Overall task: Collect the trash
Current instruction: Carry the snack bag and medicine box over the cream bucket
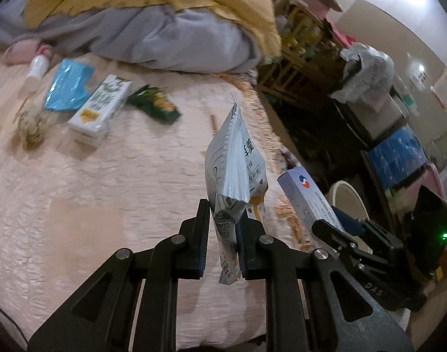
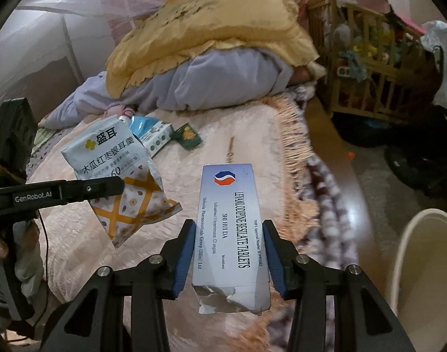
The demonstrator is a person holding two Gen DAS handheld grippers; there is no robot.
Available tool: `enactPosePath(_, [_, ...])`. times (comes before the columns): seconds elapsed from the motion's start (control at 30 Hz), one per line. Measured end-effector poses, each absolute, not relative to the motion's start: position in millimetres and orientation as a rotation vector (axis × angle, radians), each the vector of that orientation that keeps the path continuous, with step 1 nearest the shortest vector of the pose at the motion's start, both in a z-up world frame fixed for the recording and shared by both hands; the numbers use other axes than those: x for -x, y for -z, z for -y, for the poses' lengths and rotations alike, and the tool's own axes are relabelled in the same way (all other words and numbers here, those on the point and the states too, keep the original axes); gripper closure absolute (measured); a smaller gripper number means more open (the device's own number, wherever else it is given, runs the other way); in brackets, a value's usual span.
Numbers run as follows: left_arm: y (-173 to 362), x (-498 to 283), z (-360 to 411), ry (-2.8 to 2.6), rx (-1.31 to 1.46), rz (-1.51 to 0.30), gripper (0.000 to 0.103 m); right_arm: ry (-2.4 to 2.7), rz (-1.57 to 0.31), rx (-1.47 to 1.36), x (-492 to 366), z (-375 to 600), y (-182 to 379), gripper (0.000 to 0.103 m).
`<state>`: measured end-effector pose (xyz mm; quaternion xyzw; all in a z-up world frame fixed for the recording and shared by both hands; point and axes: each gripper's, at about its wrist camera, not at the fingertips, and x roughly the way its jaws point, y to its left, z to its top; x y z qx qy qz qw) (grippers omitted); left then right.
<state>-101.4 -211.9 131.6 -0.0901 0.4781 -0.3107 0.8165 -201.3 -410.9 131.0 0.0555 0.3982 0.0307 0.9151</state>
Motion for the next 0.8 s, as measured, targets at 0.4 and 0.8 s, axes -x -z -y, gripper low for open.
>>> enactPosePath(0.4, [-151.3,138.2,291.9,0.782,0.062,-0.981,0.089,0.073,-0.781,-0.155,249.2,467.4,-149.0,0.059])
enactPosePath(0.8, [-154.3,167.7,376.0,0.893,-0.031,-0.98,0.089,0.223,-0.758,-0.22,297.1,536.2,-149.6,0.059])
